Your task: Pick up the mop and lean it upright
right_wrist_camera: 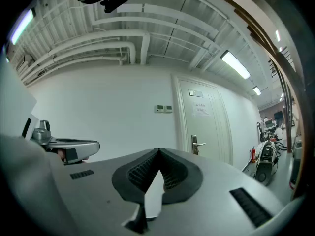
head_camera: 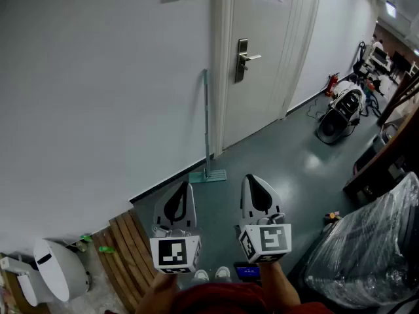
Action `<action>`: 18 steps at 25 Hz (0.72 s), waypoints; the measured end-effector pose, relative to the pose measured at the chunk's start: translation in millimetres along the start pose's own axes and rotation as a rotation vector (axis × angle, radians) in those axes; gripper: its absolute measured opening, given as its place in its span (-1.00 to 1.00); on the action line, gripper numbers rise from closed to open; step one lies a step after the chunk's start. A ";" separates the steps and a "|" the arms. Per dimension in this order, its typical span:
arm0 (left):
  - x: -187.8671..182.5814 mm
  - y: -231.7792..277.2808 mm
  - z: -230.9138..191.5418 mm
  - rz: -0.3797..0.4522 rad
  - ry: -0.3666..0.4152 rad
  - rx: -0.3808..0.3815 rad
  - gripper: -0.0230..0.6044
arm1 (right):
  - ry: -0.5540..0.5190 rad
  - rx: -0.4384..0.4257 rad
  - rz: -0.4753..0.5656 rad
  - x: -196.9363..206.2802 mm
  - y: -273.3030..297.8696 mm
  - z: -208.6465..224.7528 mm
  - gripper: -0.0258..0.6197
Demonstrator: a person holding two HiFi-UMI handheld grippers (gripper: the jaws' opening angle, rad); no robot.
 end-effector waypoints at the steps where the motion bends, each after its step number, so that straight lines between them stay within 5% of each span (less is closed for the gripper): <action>1: -1.2 1.0 3.3 0.009 -0.011 0.007 -0.88 | 0.002 0.003 0.003 0.1 -1.0 2.2 -0.87; 18: 0.9 14.0 58.2 0.005 0.007 -0.010 -0.88 | 0.037 0.003 0.052 -0.6 -22.6 58.3 -0.87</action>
Point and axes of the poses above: the fingertips, and each gripper's own axes: y forward along the fingers, z to its right, x out of its underside, the point moved 9 cm from there along -y, backward along the fingers, and after that the axes turned 15 degrees about -x, right-handed, at the moved point
